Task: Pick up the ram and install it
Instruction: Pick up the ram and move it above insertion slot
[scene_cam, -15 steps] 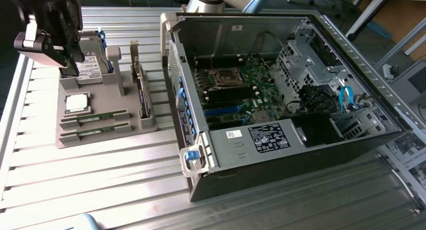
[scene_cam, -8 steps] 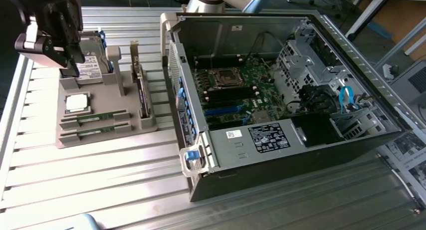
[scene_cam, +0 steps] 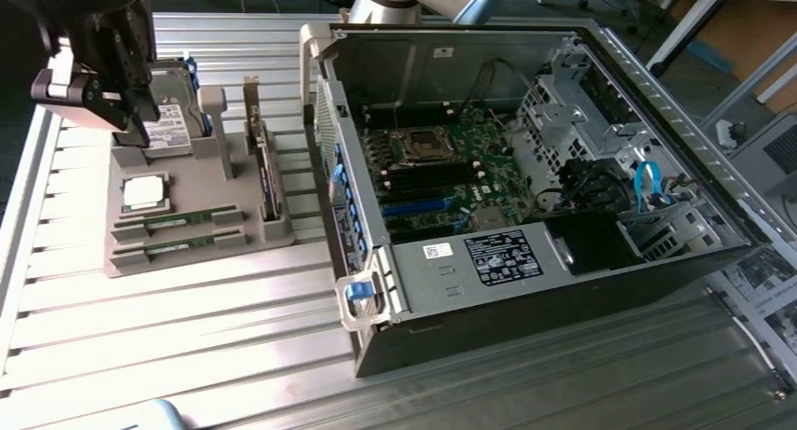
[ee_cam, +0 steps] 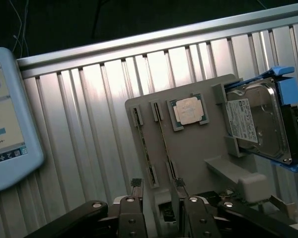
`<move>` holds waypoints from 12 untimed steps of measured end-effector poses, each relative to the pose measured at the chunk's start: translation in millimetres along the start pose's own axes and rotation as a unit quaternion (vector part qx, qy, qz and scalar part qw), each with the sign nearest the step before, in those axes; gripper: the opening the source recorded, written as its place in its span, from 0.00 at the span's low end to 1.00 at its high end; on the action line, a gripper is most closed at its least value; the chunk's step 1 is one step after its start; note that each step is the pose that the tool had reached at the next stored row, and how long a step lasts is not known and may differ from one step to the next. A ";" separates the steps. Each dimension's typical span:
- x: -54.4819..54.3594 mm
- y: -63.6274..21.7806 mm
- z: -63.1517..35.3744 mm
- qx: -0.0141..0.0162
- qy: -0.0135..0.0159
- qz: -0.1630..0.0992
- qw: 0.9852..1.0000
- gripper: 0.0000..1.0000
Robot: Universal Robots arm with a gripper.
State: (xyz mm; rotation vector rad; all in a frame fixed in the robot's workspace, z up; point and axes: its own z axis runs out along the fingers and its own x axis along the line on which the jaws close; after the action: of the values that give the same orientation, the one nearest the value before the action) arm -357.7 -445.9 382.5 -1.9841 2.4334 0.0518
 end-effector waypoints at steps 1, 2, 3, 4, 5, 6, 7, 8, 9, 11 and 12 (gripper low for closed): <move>0.0 0.0 0.6 0.000 0.000 0.000 1.000 0.36; 0.1 0.1 1.2 0.000 0.000 0.000 1.000 0.36; 0.1 0.1 1.5 0.000 0.000 0.000 1.000 0.36; 0.1 0.1 2.1 0.000 0.000 0.000 1.000 0.36; 0.1 0.1 2.5 0.000 0.000 0.000 1.000 0.36; 0.1 0.1 2.9 0.000 0.000 0.000 1.000 0.36; 0.1 0.1 3.2 0.000 0.000 0.000 1.000 0.36; 0.1 0.1 3.6 0.000 0.000 0.000 1.000 0.36; 0.2 0.1 4.0 0.000 0.000 0.000 1.000 0.36; 0.2 0.1 4.9 0.000 0.000 0.000 1.000 0.36; 0.2 0.1 5.5 0.000 0.000 0.000 1.000 0.36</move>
State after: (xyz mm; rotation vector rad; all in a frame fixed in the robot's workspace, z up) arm -357.9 -446.0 377.0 -1.9841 2.4333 0.0518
